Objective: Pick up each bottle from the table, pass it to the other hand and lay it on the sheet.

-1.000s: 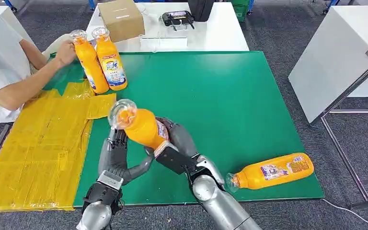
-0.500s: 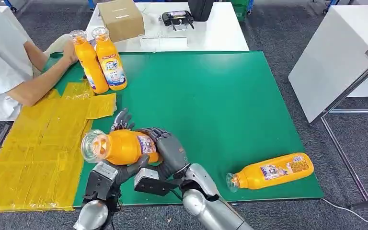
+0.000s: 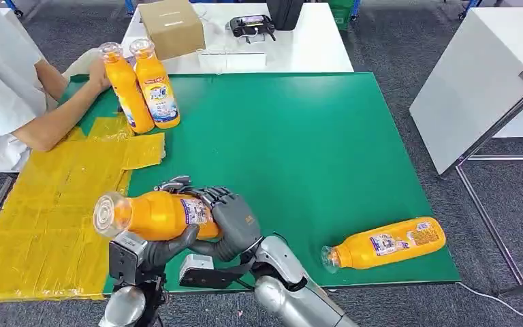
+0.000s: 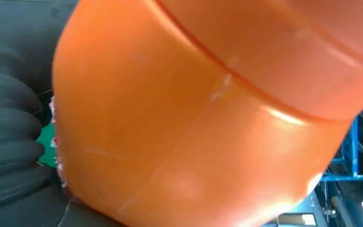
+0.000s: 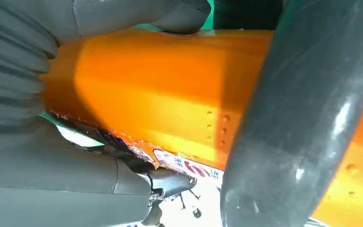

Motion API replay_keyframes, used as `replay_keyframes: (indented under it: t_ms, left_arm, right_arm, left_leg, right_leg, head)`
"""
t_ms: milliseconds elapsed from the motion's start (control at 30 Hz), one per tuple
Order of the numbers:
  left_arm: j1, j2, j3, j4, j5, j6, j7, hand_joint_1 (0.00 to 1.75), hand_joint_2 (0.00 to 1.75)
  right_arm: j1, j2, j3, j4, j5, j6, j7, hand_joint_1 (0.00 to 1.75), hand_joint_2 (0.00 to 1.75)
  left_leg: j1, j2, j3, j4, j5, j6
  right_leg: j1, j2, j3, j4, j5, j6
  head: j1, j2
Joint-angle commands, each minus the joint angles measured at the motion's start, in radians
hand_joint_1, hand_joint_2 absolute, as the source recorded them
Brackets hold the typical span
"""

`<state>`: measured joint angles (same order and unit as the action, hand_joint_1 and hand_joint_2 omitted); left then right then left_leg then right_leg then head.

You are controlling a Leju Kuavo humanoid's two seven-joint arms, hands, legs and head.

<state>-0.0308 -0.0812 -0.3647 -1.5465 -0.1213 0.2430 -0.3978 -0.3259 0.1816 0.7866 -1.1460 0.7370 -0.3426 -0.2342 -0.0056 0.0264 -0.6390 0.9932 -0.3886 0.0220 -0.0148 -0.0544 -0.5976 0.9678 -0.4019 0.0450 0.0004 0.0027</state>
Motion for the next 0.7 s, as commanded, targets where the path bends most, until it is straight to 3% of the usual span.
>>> replay_keyframes:
  t_ms: [33, 67, 100, 133, 200, 233, 300, 367, 400, 467, 600, 633, 667, 700]
  left_arm:
    - [-0.051, -0.036, 0.067, -0.005, 0.024, 0.054, -0.044, 1.75, 1.75]
    - [-0.052, -0.039, 0.071, -0.011, 0.020, 0.070, -0.054, 1.75, 1.75]
    - [-0.054, -0.037, 0.075, -0.015, 0.017, 0.087, -0.060, 1.75, 1.75]
    - [-0.059, -0.033, 0.080, -0.018, 0.001, 0.117, -0.072, 1.75, 1.75]
    - [-0.071, -0.019, 0.089, -0.018, -0.076, 0.203, -0.088, 1.75, 1.75]
    - [-0.087, -0.009, 0.101, 0.005, -0.235, 0.325, -0.082, 1.75, 1.75]
    - [-0.119, 0.004, 0.119, 0.047, -0.337, 0.363, -0.036, 1.75, 1.75]
    - [-0.166, 0.026, 0.158, 0.147, -0.732, 0.452, 0.117, 1.75, 1.75]
    - [-0.184, 0.022, 0.160, 0.170, -0.754, 0.450, 0.121, 1.75, 1.75]
    - [-0.221, 0.032, 0.227, 0.235, -1.322, 0.455, 0.330, 1.75, 1.75]
    - [-0.227, 0.037, 0.229, 0.242, -1.315, 0.455, 0.326, 1.75, 1.75]
    - [-0.234, 0.063, 0.234, 0.282, -1.441, 0.455, 0.395, 1.75, 1.75]
    - [-0.364, 0.320, -0.143, 0.402, -1.449, 0.369, 0.772, 1.75, 1.75]
    - [-0.381, 0.265, -0.103, 0.541, -1.449, 0.321, 0.775, 1.75, 1.75]
  right_arm:
    - [0.012, -0.021, 0.025, 0.088, -0.056, 0.036, -0.008, 1.75, 1.75]
    - [0.016, -0.017, 0.009, 0.088, -0.079, 0.037, -0.008, 1.75, 1.75]
    - [0.026, -0.015, -0.014, 0.078, -0.113, 0.032, -0.017, 0.31, 1.75]
    - [0.043, -0.018, -0.043, 0.053, -0.161, 0.034, -0.028, 0.00, 0.00]
    - [0.062, -0.047, -0.077, -0.014, -0.191, 0.025, -0.029, 0.00, 0.00]
    - [0.083, -0.061, -0.111, -0.064, -0.197, -0.011, -0.031, 0.00, 0.00]
    - [0.115, -0.109, -0.150, -0.169, -0.193, -0.003, -0.020, 0.00, 0.00]
    - [0.138, -0.166, -0.184, -0.273, -0.057, -0.046, 0.002, 0.00, 0.00]
    - [0.151, -0.183, -0.205, -0.319, -0.051, -0.021, 0.014, 0.00, 0.00]
    - [0.133, -0.253, -0.210, -0.375, 0.061, 0.035, 0.044, 0.00, 0.00]
    - [0.131, -0.260, -0.219, -0.381, 0.056, 0.045, 0.043, 0.00, 0.00]
    - [0.116, -0.271, -0.209, -0.370, 0.095, 0.055, 0.050, 0.00, 0.00]
    - [0.086, -0.306, -0.183, -0.362, 0.182, 0.074, 0.076, 0.00, 0.00]
    - [0.055, -0.343, -0.165, -0.356, 0.219, 0.105, 0.085, 0.00, 0.00]
  left_leg:
    - [0.003, -0.005, 0.007, 0.000, -0.003, -0.002]
    - [0.002, -0.005, 0.005, 0.000, -0.002, -0.002]
    - [0.001, -0.003, 0.003, -0.001, -0.001, -0.001]
    - [0.002, -0.005, 0.005, 0.000, -0.002, -0.002]
    - [0.002, -0.006, 0.005, 0.000, -0.002, -0.002]
    - [0.002, -0.007, 0.004, 0.000, -0.001, -0.002]
    - [0.002, -0.008, 0.004, 0.000, -0.001, -0.002]
    - [0.002, -0.010, 0.004, -0.001, -0.001, -0.002]
    - [0.001, -0.008, 0.003, -0.001, 0.000, -0.001]
    - [0.000, -0.008, 0.003, -0.001, 0.000, -0.001]
    - [0.000, -0.004, 0.004, 0.000, -0.001, -0.001]
    - [0.000, -0.005, 0.006, 0.001, -0.002, -0.002]
    - [0.000, -0.005, 0.004, 0.000, -0.001, -0.001]
    - [0.000, -0.006, 0.003, -0.001, 0.000, -0.002]
  right_leg:
    - [0.001, 0.002, 0.009, -0.002, -0.003, -0.002]
    - [0.001, 0.001, 0.006, -0.001, -0.002, -0.002]
    - [0.001, 0.000, 0.004, -0.001, -0.001, -0.001]
    - [0.001, 0.000, 0.007, -0.001, -0.002, -0.002]
    - [0.001, 0.000, 0.008, -0.001, -0.003, -0.002]
    - [0.001, -0.002, 0.006, -0.001, -0.002, -0.002]
    - [0.001, -0.003, 0.006, -0.001, -0.003, -0.002]
    - [0.001, -0.004, 0.007, -0.001, -0.003, -0.001]
    - [0.000, -0.004, 0.005, -0.001, -0.001, -0.001]
    - [0.000, -0.003, 0.006, -0.001, -0.002, -0.001]
    - [-0.001, 0.001, 0.005, -0.001, 0.000, -0.001]
    - [-0.001, 0.002, 0.008, 0.000, -0.002, -0.002]
    - [-0.001, 0.001, 0.006, 0.000, -0.001, -0.001]
    - [-0.001, -0.001, 0.005, 0.000, 0.000, -0.001]
  head:
    - [0.000, 0.000]
    - [0.000, 0.000]
    - [0.000, 0.000]
    - [0.000, 0.000]
    - [0.000, 0.000]
    - [0.000, 0.000]
    - [0.000, 0.000]
    - [0.000, 0.000]
    - [0.000, 0.000]
    - [0.001, 0.000]
    - [0.000, 0.000]
    - [0.000, 0.000]
    - [0.001, 0.000]
    - [0.000, 0.000]
